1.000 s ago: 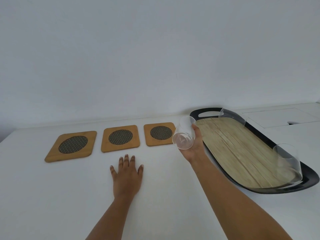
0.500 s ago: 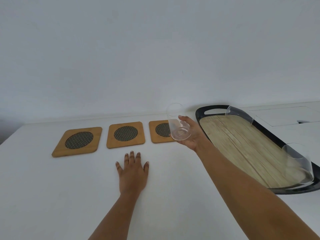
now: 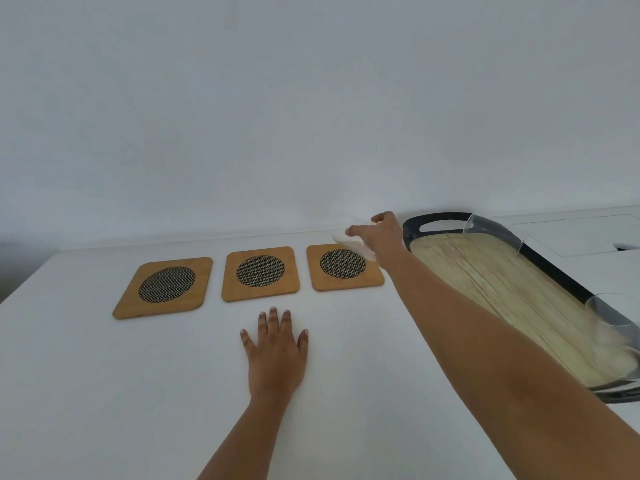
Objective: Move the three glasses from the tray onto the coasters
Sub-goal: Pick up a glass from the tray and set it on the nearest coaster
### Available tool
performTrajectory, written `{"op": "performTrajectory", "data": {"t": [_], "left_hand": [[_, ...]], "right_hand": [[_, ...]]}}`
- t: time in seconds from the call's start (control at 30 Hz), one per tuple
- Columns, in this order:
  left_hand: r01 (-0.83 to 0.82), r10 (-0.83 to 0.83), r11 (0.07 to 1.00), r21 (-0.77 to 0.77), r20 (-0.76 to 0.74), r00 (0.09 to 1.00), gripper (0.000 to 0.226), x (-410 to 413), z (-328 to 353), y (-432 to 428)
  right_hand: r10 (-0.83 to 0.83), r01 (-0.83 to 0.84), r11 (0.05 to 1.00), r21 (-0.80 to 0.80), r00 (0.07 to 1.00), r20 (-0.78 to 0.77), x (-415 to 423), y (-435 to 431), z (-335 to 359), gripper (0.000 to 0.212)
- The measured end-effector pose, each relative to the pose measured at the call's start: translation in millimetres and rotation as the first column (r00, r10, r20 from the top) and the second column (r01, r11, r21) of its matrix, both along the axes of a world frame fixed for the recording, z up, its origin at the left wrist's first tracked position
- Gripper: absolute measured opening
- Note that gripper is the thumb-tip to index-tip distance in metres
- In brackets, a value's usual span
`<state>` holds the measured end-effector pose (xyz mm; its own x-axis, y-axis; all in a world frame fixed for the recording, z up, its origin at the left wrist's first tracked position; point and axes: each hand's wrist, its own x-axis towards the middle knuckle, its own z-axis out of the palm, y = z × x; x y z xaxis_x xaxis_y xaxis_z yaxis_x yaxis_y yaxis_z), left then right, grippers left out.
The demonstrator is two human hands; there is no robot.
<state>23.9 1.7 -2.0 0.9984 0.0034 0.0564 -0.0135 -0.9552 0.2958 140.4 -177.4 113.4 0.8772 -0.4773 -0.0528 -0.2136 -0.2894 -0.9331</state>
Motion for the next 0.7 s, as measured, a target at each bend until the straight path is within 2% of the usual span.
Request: {"op": "performTrajectory", "data": {"t": [0.1, 0.17, 0.33, 0.57, 0.7], "left_hand": [[-0.001, 0.001, 1.0, -0.004, 0.011, 1.0, 0.057, 0.0, -1.5, 0.3], [-0.005, 0.005, 1.0, -0.007, 0.033, 0.999, 0.06, -0.6, -2.6, 0.5], [-0.001, 0.001, 1.0, 0.002, 0.019, 1.0, 0.056, 0.2, -2.0, 0.1], [-0.002, 0.002, 1.0, 0.001, 0.015, 1.0, 0.057, 0.3, -0.9, 0.0], [-0.001, 0.001, 1.0, 0.001, 0.014, 1.0, 0.057, -0.6, 0.0, 0.1]], "right_hand": [[0.06, -0.07, 0.954, -0.293, 0.997, -0.043, 9.1, 2.5, 9.8, 0.066], [0.11, -0.131, 0.902, -0.411, 0.991, -0.075, 18.4, 3.9, 15.0, 0.071], [0.203, -0.241, 0.827, -0.508, 0.97, -0.13, 34.7, 9.8, 20.2, 0.079], [0.263, -0.306, 0.687, -0.659, 0.95, -0.166, 42.6, 15.5, 11.3, 0.077], [0.337, -0.349, 0.673, -0.652, 0.93, -0.149, 40.0, 14.8, 2.7, 0.073]]}}
